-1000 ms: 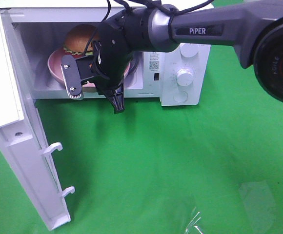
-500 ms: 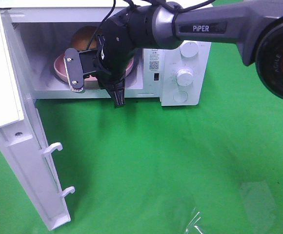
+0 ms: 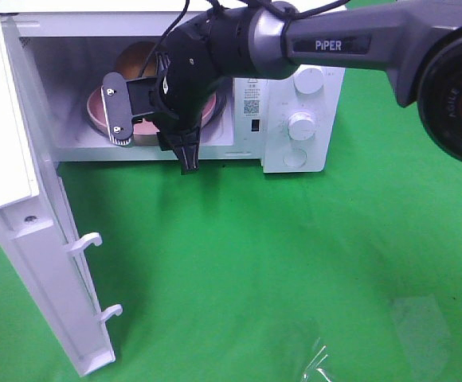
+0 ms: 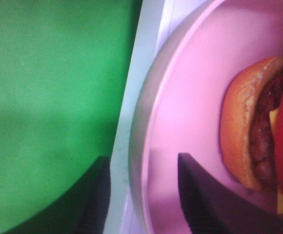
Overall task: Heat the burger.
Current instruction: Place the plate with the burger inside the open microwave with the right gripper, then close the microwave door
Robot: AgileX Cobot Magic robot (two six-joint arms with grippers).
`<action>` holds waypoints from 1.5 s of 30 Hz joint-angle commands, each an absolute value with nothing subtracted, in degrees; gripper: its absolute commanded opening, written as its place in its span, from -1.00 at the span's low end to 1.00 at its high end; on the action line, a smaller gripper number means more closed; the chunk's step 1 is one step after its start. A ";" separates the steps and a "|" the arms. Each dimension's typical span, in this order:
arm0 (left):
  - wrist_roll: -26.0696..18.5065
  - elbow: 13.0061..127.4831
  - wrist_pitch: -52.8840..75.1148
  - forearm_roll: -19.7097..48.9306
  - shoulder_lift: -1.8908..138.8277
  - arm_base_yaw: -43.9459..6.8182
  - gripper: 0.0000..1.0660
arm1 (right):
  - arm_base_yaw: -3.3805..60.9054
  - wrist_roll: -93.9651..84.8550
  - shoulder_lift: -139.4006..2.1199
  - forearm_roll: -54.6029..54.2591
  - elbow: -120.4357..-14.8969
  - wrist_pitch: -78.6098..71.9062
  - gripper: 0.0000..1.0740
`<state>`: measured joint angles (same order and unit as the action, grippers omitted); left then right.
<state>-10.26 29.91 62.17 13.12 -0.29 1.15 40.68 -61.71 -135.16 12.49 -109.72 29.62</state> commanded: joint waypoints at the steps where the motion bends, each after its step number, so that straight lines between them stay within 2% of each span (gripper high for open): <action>1: -10.20 30.08 61.71 13.24 -1.26 1.20 0.83 | 40.57 -59.70 -133.96 12.15 -110.01 31.51 -0.08; 11: -10.20 30.08 61.71 13.24 -1.26 1.20 0.83 | 40.68 -58.33 -131.72 12.20 -106.63 30.54 0.17; 13: -10.20 30.08 61.71 13.24 -1.26 1.20 0.83 | 40.68 -58.33 -129.49 12.95 -102.73 29.91 0.33; 17: -10.20 30.08 61.71 13.24 -1.26 1.20 0.83 | 40.68 -58.44 -126.74 13.58 -98.20 26.13 0.44; 45: -10.20 30.08 61.71 13.24 -1.26 1.20 0.83 | 42.06 -58.27 -109.32 12.38 -72.19 19.82 0.42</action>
<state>-10.26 29.91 62.17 13.12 -0.29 1.15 42.00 -58.67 -111.33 13.46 -74.66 20.63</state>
